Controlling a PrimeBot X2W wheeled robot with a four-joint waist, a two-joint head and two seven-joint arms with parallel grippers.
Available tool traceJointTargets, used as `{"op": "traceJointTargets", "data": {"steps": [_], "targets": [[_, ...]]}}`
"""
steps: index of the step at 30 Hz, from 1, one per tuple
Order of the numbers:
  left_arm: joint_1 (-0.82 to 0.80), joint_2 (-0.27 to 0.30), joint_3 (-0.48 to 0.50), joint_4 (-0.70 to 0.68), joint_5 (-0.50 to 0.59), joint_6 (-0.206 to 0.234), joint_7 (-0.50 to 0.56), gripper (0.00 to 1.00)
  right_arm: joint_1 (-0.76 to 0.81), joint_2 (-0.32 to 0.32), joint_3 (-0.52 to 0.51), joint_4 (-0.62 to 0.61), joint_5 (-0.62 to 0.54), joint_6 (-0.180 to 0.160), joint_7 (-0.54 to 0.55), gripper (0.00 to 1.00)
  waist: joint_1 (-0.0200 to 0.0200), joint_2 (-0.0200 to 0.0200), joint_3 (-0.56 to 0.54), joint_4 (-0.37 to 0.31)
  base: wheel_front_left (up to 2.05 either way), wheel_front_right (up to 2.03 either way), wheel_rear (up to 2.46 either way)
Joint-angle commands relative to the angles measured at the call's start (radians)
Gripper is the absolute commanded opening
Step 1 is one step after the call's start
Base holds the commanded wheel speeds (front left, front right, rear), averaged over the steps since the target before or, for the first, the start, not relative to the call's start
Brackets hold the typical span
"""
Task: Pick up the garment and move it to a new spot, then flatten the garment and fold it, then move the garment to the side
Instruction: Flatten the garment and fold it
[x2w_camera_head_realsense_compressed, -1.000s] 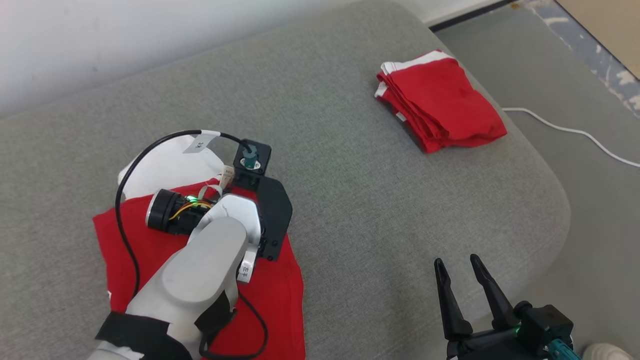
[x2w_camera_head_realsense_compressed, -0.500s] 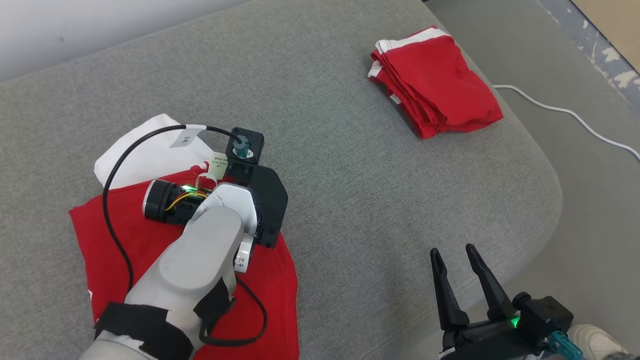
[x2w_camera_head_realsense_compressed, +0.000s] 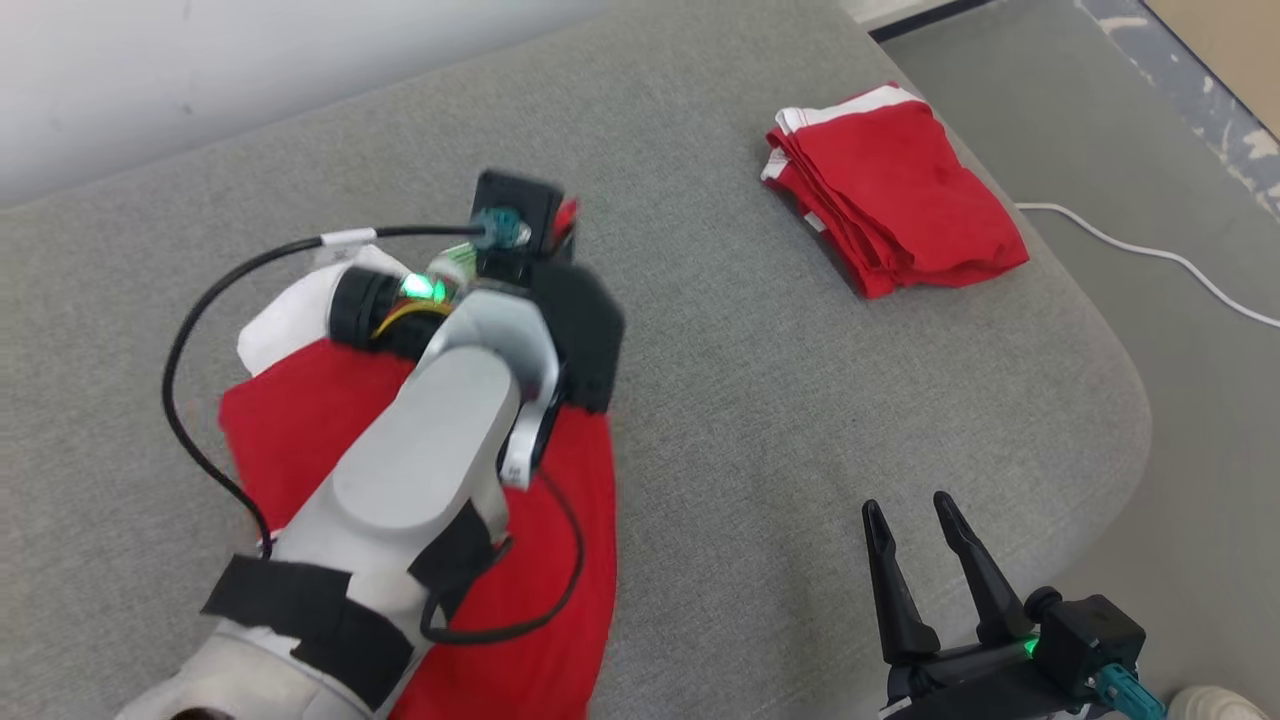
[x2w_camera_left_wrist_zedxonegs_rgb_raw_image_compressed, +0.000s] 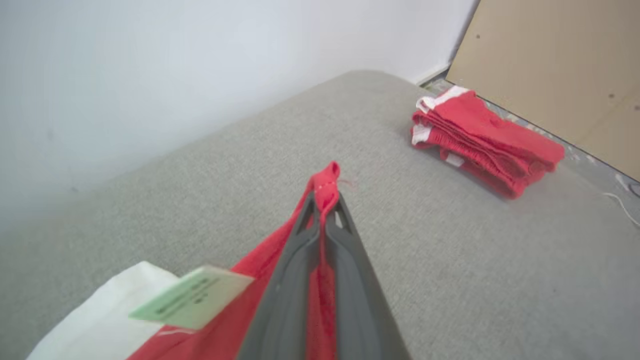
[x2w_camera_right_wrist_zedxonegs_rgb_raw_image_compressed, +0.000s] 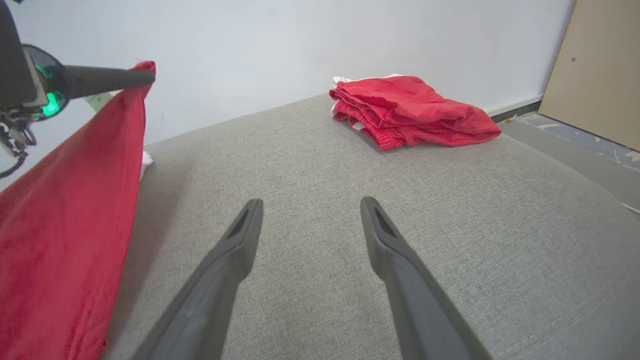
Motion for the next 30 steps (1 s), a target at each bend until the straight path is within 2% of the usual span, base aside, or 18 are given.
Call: {"op": "traceJointTargets", "data": {"steps": [1, 6, 8, 13, 18, 21, 25, 30], "targets": [[-0.017, -0.008, 0.002, -0.021, -0.014, -0.008, -0.038, 0.00, 0.009, 0.001, -0.004, 0.001, -0.009, -0.003, -0.005, 1.00, 0.0000, -0.0001, -0.020, 0.016, 0.00, 0.00, 0.00], [-0.077, -0.015, -0.012, -0.202, -0.120, -0.048, -0.179, 0.00, 0.018, 0.001, -0.010, 0.012, -0.025, -0.003, -0.005, 1.00, 0.0000, -0.0001, -0.066, 0.043, 0.00, 0.00, 0.00], [-0.103, -0.012, -0.013, -0.290, -0.191, -0.034, -0.237, 0.00, 0.023, 0.001, -0.010, 0.016, -0.029, -0.003, -0.005, 1.00, 0.0000, -0.0001, -0.085, 0.058, 0.00, 0.00, 0.00], [-0.173, -0.013, -0.024, -0.456, -0.273, 0.029, -0.386, 0.00, 0.034, 0.001, -0.013, 0.022, -0.045, -0.003, -0.005, 1.00, 0.0000, -0.0001, -0.116, 0.107, 0.00, 0.00, 0.00], [-0.147, -0.012, -0.029, -0.544, -0.299, 0.082, -0.420, 0.00, 0.042, 0.001, -0.035, 0.014, -0.065, -0.003, -0.005, 1.00, 0.0000, -0.0001, -0.115, 0.184, 0.00, 0.00, 0.00], [-0.105, -0.001, -0.037, -0.548, -0.303, 0.096, -0.418, 0.00, 0.043, 0.001, -0.051, 0.007, -0.071, -0.003, -0.005, 1.00, 0.0000, -0.0001, -0.104, 0.225, 0.00, 0.00, 0.00], [0.046, 0.080, -0.023, -0.550, -0.339, 0.115, -0.411, 0.00, 0.036, 0.000, -0.055, 0.000, -0.077, -0.003, -0.003, 1.00, 0.0000, -0.0001, -0.089, 0.293, 0.00, 0.00, 0.00], [0.337, 0.208, 0.044, -0.557, -0.428, 0.139, -0.421, 0.00, 0.042, -0.008, -0.044, 0.003, -0.079, -0.003, -0.003, 1.00, 0.0000, -0.0001, -0.096, 0.350, 0.00, 0.00, 0.00]]}}
